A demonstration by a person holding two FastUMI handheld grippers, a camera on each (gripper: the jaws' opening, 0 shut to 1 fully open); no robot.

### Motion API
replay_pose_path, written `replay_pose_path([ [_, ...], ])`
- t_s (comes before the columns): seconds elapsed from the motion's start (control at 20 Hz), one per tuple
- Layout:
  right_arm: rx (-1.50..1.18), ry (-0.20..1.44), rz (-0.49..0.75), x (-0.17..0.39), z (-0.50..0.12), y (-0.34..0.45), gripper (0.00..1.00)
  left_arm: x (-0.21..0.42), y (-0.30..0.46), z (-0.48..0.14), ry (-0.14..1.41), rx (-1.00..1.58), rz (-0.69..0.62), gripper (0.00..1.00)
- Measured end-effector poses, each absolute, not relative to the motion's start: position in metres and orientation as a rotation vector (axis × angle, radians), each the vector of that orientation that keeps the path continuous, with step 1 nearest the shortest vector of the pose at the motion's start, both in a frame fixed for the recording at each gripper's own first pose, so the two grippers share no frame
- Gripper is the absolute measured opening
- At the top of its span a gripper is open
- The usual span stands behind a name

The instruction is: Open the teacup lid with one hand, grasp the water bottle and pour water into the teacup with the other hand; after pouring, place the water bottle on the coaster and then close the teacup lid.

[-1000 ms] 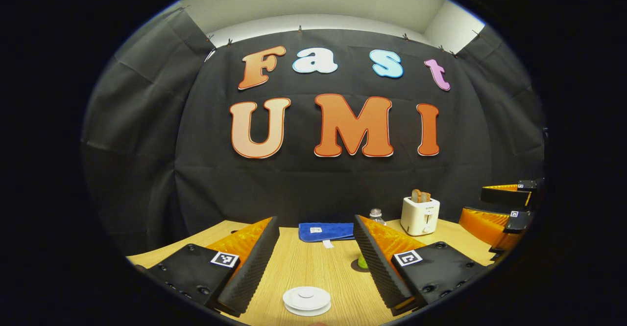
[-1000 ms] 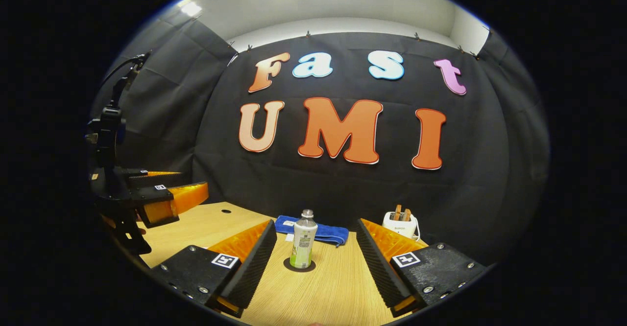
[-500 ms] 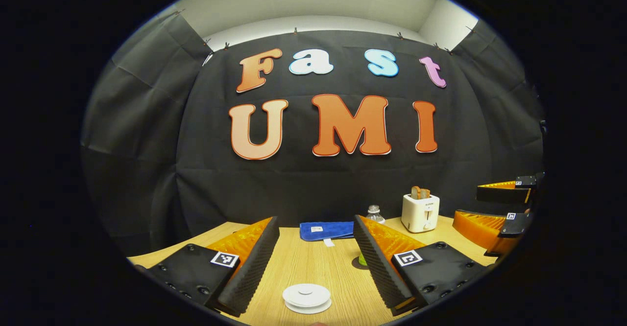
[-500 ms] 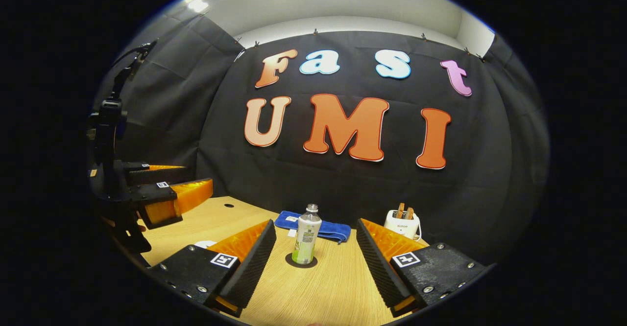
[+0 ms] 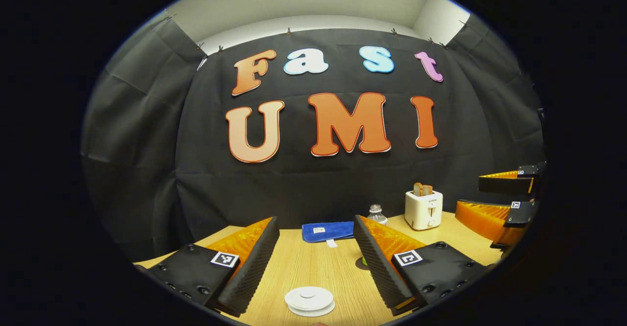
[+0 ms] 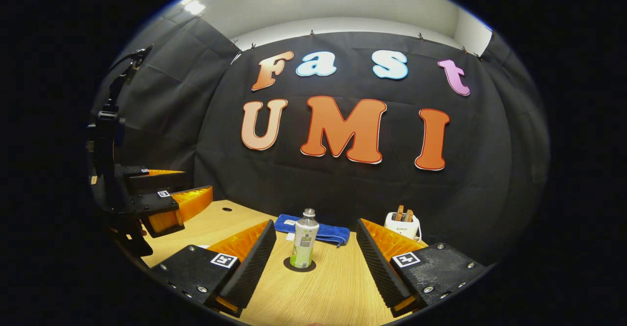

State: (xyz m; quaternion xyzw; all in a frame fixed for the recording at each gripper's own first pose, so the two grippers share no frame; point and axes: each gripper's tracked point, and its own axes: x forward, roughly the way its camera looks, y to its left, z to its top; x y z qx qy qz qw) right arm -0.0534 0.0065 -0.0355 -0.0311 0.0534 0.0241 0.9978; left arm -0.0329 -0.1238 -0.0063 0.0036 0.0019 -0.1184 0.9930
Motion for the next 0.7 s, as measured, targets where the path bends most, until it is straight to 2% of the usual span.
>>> replay_pose_path([
  [0.2,-0.066,0.117,0.085,-0.042,-0.033,0.008,0.99,-0.017,-0.126,-0.005,0.008,0.002,-0.224,0.99],
  [0.7,-0.067,0.083,0.085,-0.005,-0.034,-0.021,0.99,0.021,-0.118,-0.003,-0.014,0.005,-0.161,0.99],
])
